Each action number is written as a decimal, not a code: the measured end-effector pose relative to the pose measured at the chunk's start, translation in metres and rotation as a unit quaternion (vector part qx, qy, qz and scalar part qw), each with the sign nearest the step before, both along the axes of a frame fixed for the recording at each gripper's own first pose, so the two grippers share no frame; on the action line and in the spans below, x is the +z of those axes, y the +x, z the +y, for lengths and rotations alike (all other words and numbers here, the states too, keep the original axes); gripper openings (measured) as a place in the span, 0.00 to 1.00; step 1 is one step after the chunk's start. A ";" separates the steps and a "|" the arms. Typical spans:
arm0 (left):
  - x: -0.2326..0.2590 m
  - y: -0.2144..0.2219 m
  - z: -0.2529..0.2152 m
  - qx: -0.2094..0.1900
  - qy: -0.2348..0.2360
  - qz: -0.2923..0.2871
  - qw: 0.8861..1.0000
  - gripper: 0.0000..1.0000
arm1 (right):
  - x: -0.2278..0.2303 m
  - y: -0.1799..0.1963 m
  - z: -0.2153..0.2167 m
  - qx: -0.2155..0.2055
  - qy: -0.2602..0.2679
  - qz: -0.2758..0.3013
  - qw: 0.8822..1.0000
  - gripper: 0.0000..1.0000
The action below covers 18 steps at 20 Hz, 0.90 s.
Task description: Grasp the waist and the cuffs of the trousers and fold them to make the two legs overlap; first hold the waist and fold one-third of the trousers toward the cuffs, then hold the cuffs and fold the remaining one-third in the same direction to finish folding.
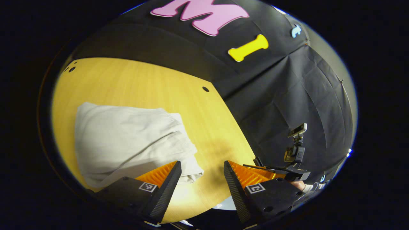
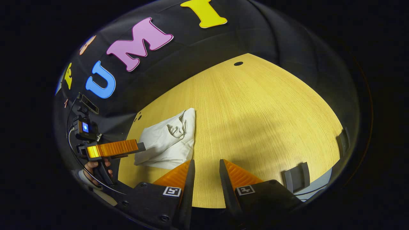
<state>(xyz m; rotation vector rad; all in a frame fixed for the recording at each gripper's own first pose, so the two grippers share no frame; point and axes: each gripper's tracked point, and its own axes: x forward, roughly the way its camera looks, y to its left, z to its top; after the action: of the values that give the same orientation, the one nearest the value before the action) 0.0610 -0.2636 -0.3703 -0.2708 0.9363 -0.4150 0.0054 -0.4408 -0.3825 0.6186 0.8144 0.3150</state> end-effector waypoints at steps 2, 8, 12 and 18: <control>0.002 -0.004 0.019 0.033 0.000 0.001 0.999 0.86 | 0.004 0.003 0.009 0.005 0.008 -0.004 1.000 0.48; 0.014 -0.020 0.076 0.098 0.028 -0.024 0.994 0.86 | 0.034 0.015 0.049 0.048 0.034 -0.033 0.998 0.55; 0.034 -0.029 0.113 0.145 0.037 -0.042 0.988 0.86 | 0.055 0.022 0.081 0.088 0.045 -0.049 0.994 0.58; 0.063 -0.048 0.161 0.235 0.027 -0.070 0.969 0.86 | 0.084 0.041 0.123 0.133 0.064 -0.075 0.986 0.58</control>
<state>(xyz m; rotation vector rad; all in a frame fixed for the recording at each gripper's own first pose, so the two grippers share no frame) 0.0134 -0.1030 -0.3071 -0.3975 0.7149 0.0287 0.0463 -0.3180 -0.2986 0.5982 0.7358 0.6548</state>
